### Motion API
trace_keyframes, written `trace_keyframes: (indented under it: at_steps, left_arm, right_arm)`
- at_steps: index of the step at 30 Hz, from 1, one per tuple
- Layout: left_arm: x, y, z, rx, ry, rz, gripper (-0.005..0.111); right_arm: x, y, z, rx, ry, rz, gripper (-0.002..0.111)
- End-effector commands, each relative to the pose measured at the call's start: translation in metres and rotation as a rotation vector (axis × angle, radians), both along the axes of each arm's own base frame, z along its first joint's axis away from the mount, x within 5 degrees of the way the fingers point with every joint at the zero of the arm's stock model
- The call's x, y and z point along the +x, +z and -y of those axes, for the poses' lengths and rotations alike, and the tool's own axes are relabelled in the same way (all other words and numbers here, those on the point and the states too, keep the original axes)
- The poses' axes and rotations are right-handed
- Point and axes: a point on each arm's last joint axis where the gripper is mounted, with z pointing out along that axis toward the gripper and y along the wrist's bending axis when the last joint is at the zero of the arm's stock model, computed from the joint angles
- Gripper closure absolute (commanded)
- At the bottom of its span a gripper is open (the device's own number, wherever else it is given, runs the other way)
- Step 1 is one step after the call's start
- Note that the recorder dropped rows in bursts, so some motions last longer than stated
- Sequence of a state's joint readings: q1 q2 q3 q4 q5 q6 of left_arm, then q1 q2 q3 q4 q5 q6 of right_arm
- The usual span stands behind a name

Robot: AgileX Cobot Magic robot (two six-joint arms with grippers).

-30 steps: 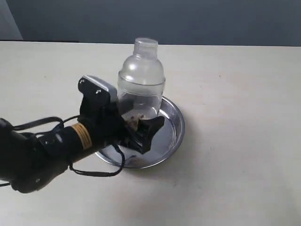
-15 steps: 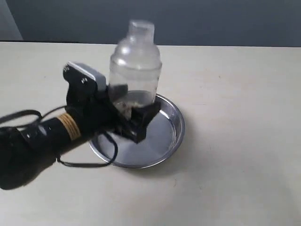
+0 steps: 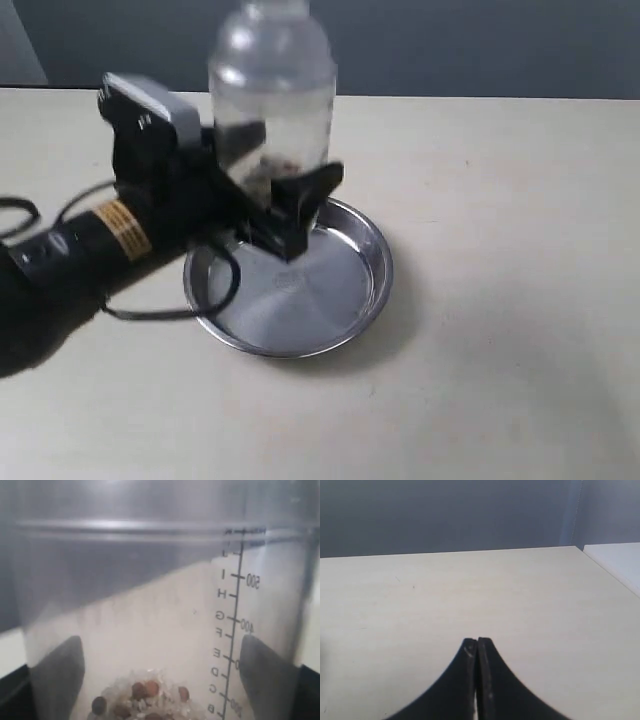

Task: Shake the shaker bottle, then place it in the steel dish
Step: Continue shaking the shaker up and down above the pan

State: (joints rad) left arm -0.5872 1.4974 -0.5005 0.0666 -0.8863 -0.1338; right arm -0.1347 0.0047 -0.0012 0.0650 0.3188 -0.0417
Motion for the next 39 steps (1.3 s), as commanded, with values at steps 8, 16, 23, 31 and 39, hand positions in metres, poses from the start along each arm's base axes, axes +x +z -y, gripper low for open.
trace_keyframes:
  at_steps: [8,16,23,31,39]
  left_arm:
    - [0.012,0.025,0.013,0.156,-0.052,-0.023,0.106]
    - [0.005,0.034,0.012,0.061,-0.072,0.094,0.106]
    - [-0.005,-0.048,0.006,0.068,-0.076,-0.133,0.106]
    - [0.002,0.019,0.008,0.17,-0.063,-0.035,0.106]
    - [-0.005,-0.02,0.002,0.023,-0.045,-0.01,0.106]
  right_arm:
    - [0.0,0.001,0.0,-0.003,-0.004,0.017,0.109]
    - [0.0,0.001,0.0,-0.003,-0.004,0.017,0.109]
    - [0.0,0.001,0.0,-0.003,-0.004,0.017,0.109]
    - [0.0,0.001,0.0,-0.003,-0.004,0.017,0.109]
    - [0.0,0.001,0.0,-0.003,-0.004,0.017,0.109]
